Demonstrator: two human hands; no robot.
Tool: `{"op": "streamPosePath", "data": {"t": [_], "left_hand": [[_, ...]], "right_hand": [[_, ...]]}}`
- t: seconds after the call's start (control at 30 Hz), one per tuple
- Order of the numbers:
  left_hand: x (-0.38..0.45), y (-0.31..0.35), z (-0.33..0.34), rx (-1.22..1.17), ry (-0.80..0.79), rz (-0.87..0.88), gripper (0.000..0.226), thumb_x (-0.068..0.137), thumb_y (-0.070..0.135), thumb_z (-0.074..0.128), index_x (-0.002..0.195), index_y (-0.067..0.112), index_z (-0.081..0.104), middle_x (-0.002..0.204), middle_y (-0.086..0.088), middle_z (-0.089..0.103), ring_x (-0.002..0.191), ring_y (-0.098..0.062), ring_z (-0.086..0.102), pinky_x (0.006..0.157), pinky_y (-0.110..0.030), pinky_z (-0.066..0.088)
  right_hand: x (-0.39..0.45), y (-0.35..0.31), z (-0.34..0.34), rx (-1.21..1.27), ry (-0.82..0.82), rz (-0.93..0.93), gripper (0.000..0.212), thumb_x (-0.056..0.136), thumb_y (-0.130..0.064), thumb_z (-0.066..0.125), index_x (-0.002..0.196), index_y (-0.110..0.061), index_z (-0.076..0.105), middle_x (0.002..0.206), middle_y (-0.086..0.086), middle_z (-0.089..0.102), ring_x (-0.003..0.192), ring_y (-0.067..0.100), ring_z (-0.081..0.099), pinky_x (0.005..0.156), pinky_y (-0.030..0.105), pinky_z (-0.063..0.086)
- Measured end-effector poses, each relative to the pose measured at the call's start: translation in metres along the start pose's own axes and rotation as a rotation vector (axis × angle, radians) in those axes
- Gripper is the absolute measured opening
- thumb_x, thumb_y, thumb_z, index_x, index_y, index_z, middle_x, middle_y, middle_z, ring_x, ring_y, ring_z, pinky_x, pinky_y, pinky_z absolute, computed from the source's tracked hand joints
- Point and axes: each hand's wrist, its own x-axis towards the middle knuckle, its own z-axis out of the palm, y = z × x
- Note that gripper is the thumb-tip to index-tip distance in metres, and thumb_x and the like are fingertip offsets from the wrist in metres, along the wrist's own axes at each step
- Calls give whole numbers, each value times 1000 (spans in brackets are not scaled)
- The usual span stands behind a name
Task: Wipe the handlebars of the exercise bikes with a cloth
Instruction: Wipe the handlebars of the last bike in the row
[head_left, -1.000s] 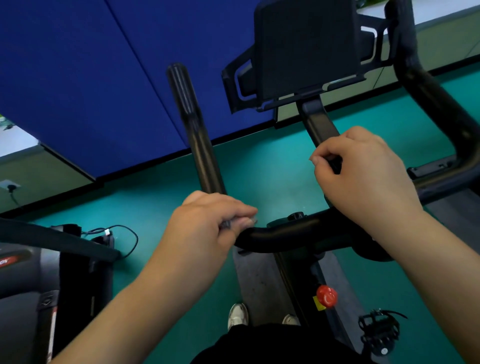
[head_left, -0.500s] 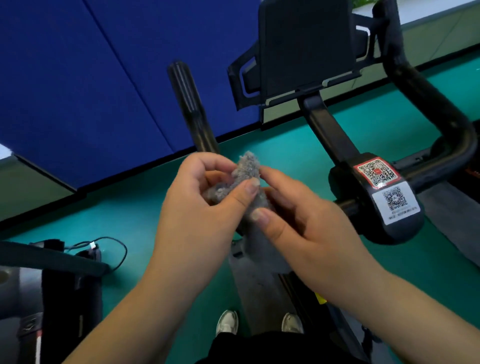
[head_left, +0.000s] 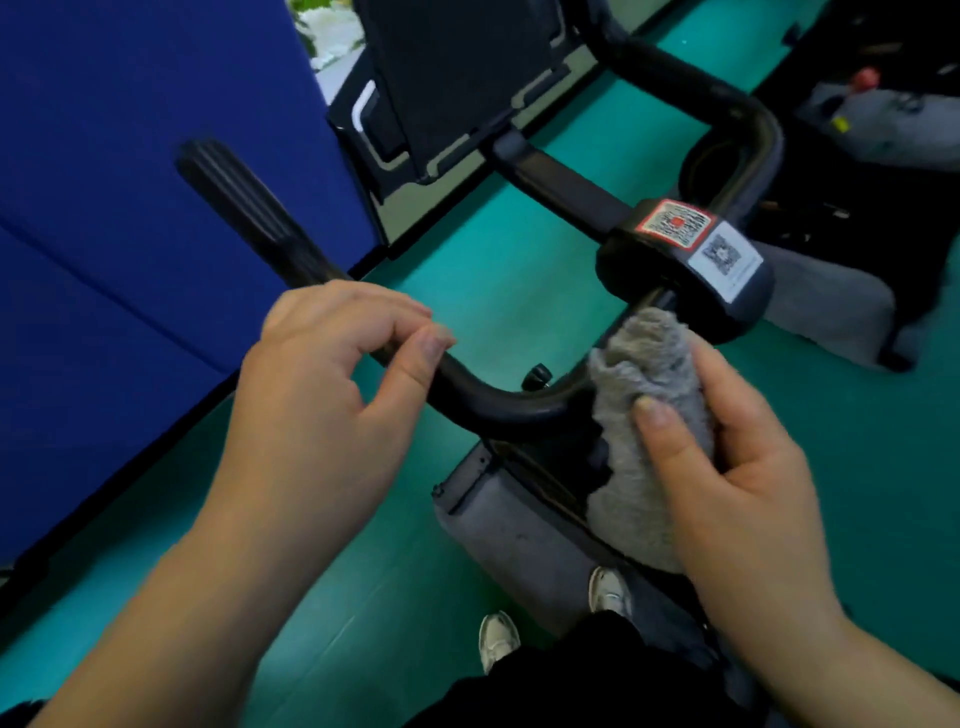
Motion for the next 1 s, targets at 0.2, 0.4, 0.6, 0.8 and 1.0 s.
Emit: {"op": "streamPosePath", "data": {"t": [0.2, 0.4, 0.6, 0.8, 1.0], "left_hand": [[10, 17, 24, 26, -85, 177, 20, 89, 35, 53, 81, 24, 68, 92, 17, 62, 100, -9, 48, 87, -12, 30], [14, 22, 36, 41, -119, 166, 22, 93, 37, 52, 83, 25, 68, 93, 17, 62, 102, -9, 48, 87, -4, 26], [15, 31, 43, 57, -132, 87, 23, 88, 37, 51, 84, 23, 69, 94, 16, 63, 103, -10, 50, 84, -6, 28], [17, 31, 42, 104, -116, 72, 22, 88, 37, 51, 84, 25, 69, 94, 18, 63, 104, -9, 50, 89, -18, 31], [17, 31, 45, 177, -169, 58, 25, 88, 39, 49, 86, 25, 69, 94, 16, 64, 103, -11, 50, 88, -24, 30]], "right_hand": [[17, 37, -17, -117, 270, 197, 27, 100, -34, 43, 110, -33, 68, 103, -18, 71, 102, 0, 64, 98, 35, 50], [55, 54, 0, 21, 395, 234, 11, 94, -27, 58, 101, -25, 65, 97, -5, 70, 94, 10, 66, 91, 36, 53], [28, 56, 3, 65, 250, 197, 11, 90, -15, 62, 86, -24, 57, 87, 3, 68, 84, 14, 66, 74, 28, 54], [65, 53, 0, 89, 448, 249, 15, 91, -18, 62, 83, -27, 53, 83, 4, 60, 76, 12, 57, 74, 34, 50], [14, 50, 6, 43, 121, 325, 6, 90, -15, 61, 87, -15, 57, 81, 7, 67, 77, 21, 65, 73, 35, 54]]}}
